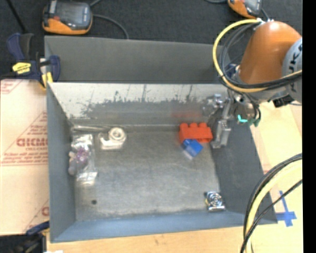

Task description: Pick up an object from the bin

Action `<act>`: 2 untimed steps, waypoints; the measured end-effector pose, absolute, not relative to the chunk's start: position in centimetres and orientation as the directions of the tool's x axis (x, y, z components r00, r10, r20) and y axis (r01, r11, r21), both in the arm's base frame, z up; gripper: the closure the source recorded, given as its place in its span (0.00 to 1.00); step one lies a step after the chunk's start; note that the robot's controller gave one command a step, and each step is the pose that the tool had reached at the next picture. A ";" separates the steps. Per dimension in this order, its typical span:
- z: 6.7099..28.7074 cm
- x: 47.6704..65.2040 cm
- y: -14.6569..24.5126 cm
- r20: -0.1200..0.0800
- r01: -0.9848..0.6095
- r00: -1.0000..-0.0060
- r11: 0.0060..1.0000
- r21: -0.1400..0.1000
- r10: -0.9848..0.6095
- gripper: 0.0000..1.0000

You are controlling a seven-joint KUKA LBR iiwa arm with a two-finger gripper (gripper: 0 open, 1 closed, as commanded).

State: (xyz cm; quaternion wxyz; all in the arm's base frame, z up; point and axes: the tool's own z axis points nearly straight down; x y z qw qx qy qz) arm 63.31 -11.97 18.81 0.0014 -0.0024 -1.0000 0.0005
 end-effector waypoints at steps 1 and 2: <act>9.1 61.7 -11.1 0.001 -0.066 -0.998 0.998 0.000 -0.066 0.00; 7.5 63.2 -10.1 -0.015 -0.079 -0.997 0.997 -0.006 -0.079 0.00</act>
Offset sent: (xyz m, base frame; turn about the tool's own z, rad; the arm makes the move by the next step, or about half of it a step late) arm -0.0153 0.0088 -0.0939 -0.0728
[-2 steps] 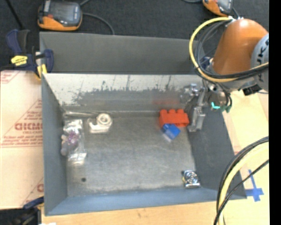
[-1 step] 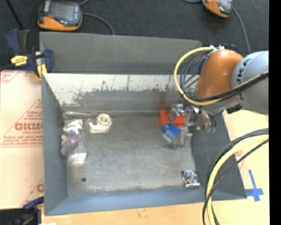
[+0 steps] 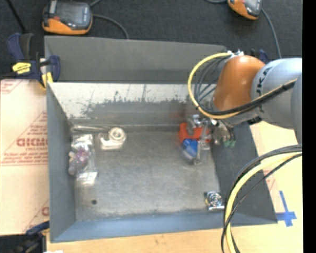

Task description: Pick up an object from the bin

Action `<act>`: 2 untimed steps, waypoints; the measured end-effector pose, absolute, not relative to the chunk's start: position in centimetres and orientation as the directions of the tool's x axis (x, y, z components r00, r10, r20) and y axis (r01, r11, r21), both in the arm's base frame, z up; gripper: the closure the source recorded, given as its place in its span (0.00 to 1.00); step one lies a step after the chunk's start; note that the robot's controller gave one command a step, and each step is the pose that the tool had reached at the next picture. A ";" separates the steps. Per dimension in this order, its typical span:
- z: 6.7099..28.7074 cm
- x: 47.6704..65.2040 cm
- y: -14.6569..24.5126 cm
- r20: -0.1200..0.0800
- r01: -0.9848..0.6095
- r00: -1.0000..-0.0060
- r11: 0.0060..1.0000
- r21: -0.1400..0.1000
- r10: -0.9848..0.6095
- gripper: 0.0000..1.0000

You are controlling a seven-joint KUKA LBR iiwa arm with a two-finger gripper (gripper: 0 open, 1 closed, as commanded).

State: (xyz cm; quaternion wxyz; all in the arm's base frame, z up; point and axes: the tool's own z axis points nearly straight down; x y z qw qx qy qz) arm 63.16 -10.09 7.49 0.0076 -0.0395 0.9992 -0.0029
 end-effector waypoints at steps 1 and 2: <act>7.5 57.3 -11.1 -0.014 -0.098 -0.995 0.995 -0.004 -0.098 0.00; 7.8 57.8 -11.0 -0.027 -0.102 -0.994 0.995 -0.007 -0.102 1.00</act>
Offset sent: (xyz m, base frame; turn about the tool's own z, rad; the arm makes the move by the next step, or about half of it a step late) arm -0.0611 -0.0073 -0.0049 -0.0235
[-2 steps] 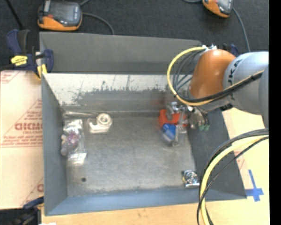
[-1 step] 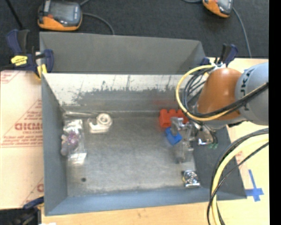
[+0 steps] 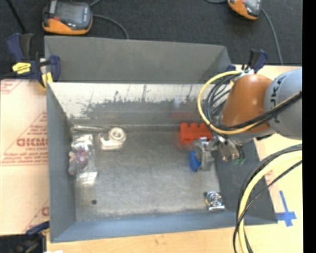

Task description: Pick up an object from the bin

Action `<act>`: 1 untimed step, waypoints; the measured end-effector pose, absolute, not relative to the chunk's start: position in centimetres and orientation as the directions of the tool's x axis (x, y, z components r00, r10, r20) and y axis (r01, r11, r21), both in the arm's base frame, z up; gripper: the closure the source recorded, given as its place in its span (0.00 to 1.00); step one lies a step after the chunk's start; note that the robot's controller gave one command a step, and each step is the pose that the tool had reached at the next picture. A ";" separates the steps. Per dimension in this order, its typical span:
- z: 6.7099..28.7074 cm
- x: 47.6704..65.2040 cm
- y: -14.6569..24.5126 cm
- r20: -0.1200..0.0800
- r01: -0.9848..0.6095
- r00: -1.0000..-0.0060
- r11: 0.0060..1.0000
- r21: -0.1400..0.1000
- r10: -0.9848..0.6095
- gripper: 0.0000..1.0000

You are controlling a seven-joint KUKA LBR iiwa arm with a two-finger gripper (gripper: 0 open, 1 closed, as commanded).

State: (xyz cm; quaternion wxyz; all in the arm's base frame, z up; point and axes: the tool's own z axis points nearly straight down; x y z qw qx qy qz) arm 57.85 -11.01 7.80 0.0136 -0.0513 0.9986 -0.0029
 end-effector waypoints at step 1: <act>19.1 59.0 -12.5 -0.013 -0.053 -0.999 0.999 -0.003 -0.053 1.00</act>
Offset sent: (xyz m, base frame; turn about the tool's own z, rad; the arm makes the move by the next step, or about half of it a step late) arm 0.0077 -0.0135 0.1067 0.0526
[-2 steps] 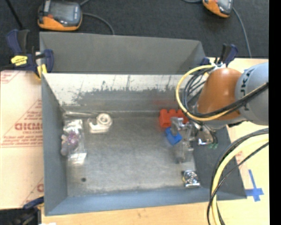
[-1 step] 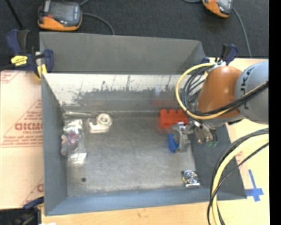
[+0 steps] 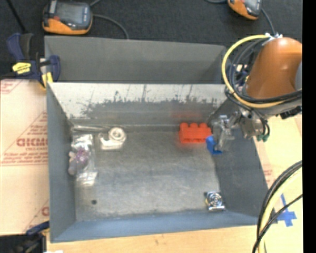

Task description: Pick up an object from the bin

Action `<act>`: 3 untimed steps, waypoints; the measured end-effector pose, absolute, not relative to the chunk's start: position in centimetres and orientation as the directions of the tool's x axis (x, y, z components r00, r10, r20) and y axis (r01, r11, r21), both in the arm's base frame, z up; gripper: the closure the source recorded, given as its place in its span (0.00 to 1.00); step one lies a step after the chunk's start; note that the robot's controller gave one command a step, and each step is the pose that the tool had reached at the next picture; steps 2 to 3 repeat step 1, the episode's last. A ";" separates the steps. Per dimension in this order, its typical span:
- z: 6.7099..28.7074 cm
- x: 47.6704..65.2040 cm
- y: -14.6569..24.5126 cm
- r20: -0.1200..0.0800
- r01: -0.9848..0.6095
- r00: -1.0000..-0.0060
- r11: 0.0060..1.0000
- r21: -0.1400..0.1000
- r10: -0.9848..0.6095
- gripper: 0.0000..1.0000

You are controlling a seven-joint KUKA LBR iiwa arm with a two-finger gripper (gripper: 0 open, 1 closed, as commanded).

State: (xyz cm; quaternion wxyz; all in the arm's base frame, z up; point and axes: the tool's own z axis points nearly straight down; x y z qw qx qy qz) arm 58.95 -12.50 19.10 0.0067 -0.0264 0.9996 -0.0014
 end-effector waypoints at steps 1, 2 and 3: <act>30.7 61.5 -12.8 -0.015 -0.028 -1.000 1.000 -0.003 -0.028 1.00; 30.7 61.5 -12.8 -0.015 -0.028 -1.000 1.000 -0.003 -0.028 1.00; 30.7 61.5 -12.8 -0.015 -0.028 -1.000 1.000 -0.003 -0.028 1.00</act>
Offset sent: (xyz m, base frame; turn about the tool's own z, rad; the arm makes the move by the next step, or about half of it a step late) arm 0.0221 -0.0019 0.1092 0.0291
